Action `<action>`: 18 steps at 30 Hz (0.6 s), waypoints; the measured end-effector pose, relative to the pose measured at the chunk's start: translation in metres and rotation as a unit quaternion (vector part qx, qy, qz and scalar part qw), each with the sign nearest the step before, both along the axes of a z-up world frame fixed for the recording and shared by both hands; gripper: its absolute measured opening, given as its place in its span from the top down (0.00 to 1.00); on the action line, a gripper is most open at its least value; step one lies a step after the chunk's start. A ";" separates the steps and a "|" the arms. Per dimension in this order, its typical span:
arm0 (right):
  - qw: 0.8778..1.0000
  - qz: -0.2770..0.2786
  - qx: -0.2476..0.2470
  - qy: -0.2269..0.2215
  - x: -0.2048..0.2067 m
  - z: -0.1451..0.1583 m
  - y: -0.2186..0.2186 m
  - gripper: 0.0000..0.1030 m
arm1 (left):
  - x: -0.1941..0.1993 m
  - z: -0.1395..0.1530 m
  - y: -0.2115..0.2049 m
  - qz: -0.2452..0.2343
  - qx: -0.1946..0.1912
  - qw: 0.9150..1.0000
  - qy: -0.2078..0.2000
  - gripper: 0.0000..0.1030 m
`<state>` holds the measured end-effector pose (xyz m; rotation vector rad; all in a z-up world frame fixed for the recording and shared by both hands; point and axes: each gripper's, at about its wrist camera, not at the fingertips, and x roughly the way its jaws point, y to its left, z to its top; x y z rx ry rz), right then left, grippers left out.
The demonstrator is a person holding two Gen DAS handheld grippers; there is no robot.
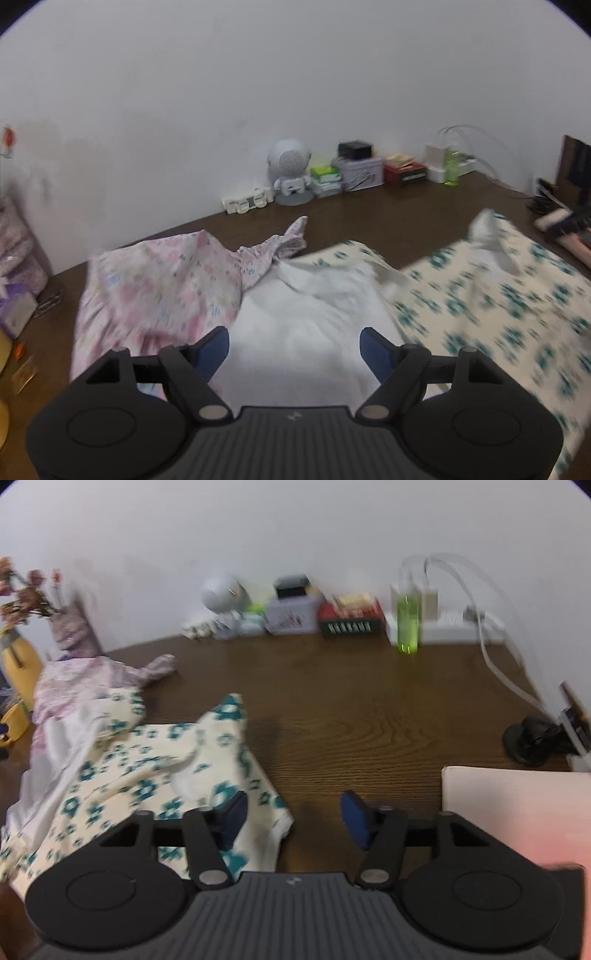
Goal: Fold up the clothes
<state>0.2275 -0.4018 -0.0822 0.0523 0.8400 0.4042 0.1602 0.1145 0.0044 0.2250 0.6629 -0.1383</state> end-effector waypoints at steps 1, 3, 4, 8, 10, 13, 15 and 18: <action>1.000 0.003 -0.003 0.007 0.007 -0.005 0.003 0.49 | 0.020 -0.003 -0.002 0.004 0.001 1.000 0.008 0.25; 1.000 0.017 -0.004 0.018 0.018 -0.016 0.011 0.48 | 0.054 -0.016 -0.006 0.013 0.015 0.999 0.029 0.25; 0.999 0.025 -0.003 0.024 0.023 -0.020 0.015 0.48 | 0.068 -0.022 -0.007 0.022 0.027 0.999 0.040 0.25; 0.998 0.059 -0.016 0.032 0.027 -0.030 0.033 0.48 | 0.104 -0.045 -0.001 0.047 0.043 0.995 0.083 0.29; 0.997 0.070 -0.015 0.034 0.029 -0.032 0.039 0.48 | 0.107 -0.051 0.004 0.045 0.029 0.994 0.094 0.45; 0.996 0.085 -0.011 0.032 0.031 -0.034 0.048 0.53 | 0.104 -0.056 0.015 0.045 0.007 0.993 0.107 0.98; 0.995 0.098 -0.007 0.033 0.031 -0.034 0.056 0.75 | 0.099 -0.059 0.021 0.050 0.008 0.993 0.104 0.98; 0.993 0.110 -0.026 0.024 0.029 -0.034 0.070 0.89 | 0.095 -0.060 0.041 0.070 -0.004 0.992 0.102 0.98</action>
